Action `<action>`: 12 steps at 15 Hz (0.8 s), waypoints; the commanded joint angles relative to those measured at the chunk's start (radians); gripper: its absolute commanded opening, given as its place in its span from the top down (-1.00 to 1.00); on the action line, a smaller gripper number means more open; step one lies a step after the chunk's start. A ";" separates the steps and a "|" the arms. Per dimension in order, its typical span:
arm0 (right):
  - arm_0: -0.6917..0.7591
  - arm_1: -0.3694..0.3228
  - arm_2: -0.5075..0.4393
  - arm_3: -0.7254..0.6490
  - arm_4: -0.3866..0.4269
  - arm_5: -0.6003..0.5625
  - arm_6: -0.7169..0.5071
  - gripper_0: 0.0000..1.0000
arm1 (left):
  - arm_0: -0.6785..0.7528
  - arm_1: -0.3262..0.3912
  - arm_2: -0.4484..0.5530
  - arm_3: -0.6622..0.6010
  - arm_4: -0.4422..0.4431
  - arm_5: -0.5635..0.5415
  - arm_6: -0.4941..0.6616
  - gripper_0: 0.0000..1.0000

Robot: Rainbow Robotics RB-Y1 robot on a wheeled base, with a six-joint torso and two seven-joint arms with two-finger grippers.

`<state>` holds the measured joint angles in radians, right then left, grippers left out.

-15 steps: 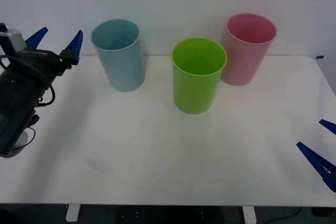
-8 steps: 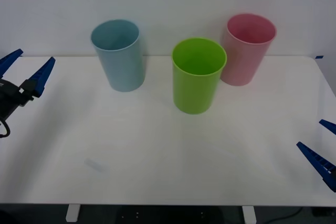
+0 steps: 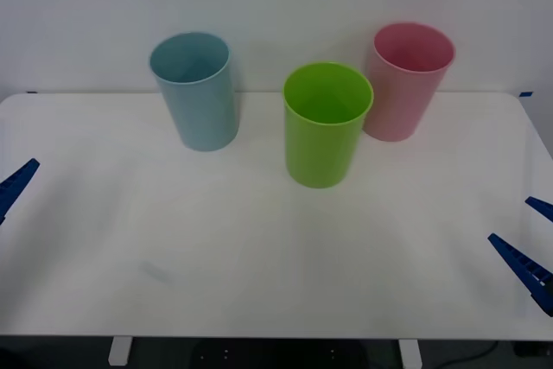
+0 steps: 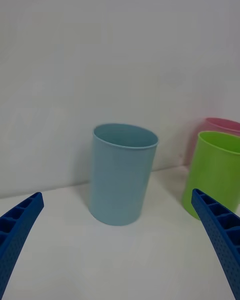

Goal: Grasp the object on the table and drop it into the matching bin: aluminum can to the light blue bin, PET bottle to the pink bin.

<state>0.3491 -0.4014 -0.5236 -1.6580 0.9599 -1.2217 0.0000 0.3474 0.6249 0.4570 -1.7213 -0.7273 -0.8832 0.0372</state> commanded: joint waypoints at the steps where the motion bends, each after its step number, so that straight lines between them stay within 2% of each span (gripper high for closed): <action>1: 0.000 0.000 0.000 0.000 0.000 0.000 0.000 -1.00 | 0.056 -0.001 0.045 0.000 0.000 -0.091 0.004 -1.00; 6: 0.000 0.000 0.000 0.000 0.000 0.000 0.000 -1.00 | 0.107 -0.001 0.101 0.000 -0.104 -0.220 -0.031 -1.00; 10: 0.000 0.000 0.000 0.000 0.000 0.000 0.000 -1.00 | 0.116 -0.001 0.098 0.000 -0.184 -0.243 -0.060 -1.00; 12: 0.000 0.000 0.000 0.000 0.000 0.000 0.000 -1.00 | 0.116 -0.005 0.088 0.000 -0.190 -0.243 -0.065 -1.00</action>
<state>0.3491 -0.4014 -0.5236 -1.6580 0.9599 -1.2217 0.0000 0.4633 0.6219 0.5492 -1.7213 -0.9162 -1.1272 -0.0261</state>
